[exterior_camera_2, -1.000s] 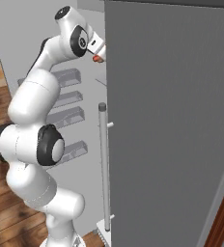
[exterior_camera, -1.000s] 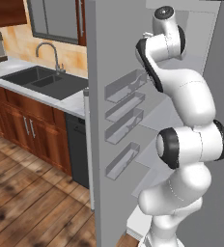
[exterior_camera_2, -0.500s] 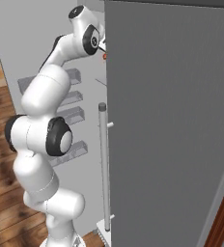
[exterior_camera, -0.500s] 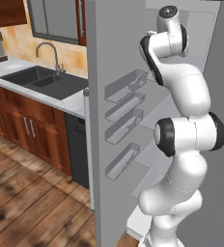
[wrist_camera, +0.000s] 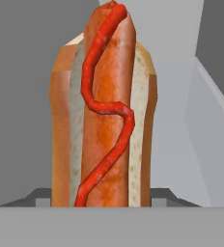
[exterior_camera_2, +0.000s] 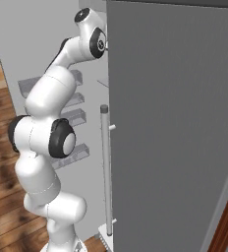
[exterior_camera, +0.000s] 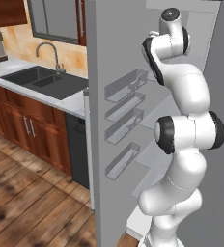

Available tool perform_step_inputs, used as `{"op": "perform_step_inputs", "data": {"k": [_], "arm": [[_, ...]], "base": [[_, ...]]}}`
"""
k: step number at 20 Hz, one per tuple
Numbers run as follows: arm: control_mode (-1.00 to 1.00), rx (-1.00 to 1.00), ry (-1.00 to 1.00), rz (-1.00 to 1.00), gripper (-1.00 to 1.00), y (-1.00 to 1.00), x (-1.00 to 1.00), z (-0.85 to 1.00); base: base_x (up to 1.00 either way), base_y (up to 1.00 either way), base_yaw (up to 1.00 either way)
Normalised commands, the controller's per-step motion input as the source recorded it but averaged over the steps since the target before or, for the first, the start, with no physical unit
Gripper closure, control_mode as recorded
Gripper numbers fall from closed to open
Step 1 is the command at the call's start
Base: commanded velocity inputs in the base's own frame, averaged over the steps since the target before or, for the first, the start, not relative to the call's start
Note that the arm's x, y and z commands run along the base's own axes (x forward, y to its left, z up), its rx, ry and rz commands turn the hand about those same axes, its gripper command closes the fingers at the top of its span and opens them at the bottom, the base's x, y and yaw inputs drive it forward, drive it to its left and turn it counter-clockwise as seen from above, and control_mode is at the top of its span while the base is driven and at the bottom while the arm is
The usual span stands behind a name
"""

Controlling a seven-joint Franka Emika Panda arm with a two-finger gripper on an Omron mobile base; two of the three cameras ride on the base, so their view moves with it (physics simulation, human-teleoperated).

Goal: Store the hot dog in the freezer for long-term storage. Close the freezer door after placing the cooked food.

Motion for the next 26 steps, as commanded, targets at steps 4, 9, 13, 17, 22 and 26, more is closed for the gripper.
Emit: {"op": "perform_step_inputs", "data": {"k": [4, 9, 13, 17, 22, 26], "arm": [[-1.0, 0.0, 0.0, 0.0, 1.0, -0.35, 0.01, -0.07], [-1.0, 0.0, 0.0, 0.0, 1.0, -0.27, 0.0, -0.01], [-1.0, 0.0, 0.01, 0.0, 1.0, -0.03, 0.09, 0.0], [-1.0, 0.0, 0.03, 0.0, 1.0, -0.11, 0.09, -0.01], [-1.0, 0.0, 0.11, 0.0, 1.0, -0.22, 0.13, -0.16], [-1.0, 0.0, 0.15, 0.0, 1.0, -0.11, 0.23, -0.22]], "base": [[0.0, 0.0, 0.0], [0.0, 0.0, 0.0], [0.0, 0.0, 0.0], [0.0, 0.0, 0.0], [0.0, 0.0, 0.0], [0.0, 0.0, 0.0]]}}
